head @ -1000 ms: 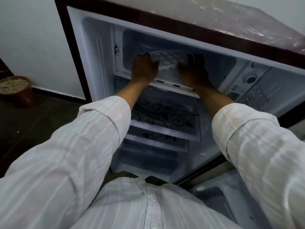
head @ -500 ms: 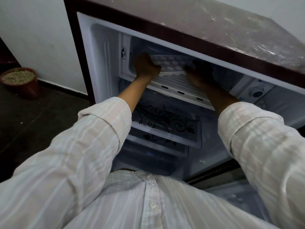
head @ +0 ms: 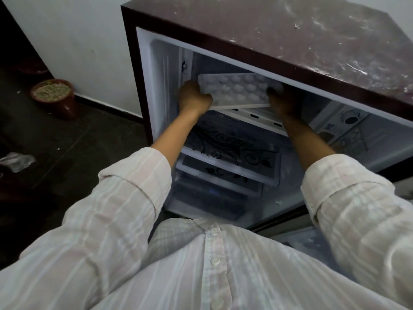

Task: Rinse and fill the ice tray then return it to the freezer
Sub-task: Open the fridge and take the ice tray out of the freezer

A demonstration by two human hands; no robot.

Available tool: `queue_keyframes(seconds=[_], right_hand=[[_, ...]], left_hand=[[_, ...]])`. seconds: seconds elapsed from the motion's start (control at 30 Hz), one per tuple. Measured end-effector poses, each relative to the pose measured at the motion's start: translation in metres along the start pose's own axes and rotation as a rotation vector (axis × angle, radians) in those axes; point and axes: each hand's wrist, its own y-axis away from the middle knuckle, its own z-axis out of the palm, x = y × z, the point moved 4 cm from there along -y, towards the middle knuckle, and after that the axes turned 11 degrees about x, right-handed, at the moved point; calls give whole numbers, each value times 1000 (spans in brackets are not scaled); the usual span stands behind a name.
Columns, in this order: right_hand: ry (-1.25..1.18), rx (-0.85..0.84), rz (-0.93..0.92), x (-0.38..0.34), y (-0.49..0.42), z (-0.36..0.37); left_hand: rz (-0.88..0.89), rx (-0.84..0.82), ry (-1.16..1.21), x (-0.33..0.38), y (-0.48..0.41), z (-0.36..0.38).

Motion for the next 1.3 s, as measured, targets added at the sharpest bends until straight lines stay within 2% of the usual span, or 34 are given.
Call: queue_keyframes(seconds=[0.13, 0.3, 0.6, 0.67, 0.9, 1.3], right_hand=[[-3, 47, -29, -4, 25, -14], [5, -17, 97, 4, 57, -22], [-125, -30, 256, 3, 128, -33], [-132, -20, 312, 6, 146, -37], [-211, 63, 546, 15, 231, -53], [-204, 388, 824, -3, 380, -85]], left_hand=[[-56, -19, 69, -18, 23, -14], [-72, 20, 145, -32, 48, -28], [-263, 144, 311, -81, 81, -50], [-285, 129, 343, -89, 86, -56], [-300, -51, 315, -116, 94, -87], [-230, -490, 247, -130, 114, -101]])
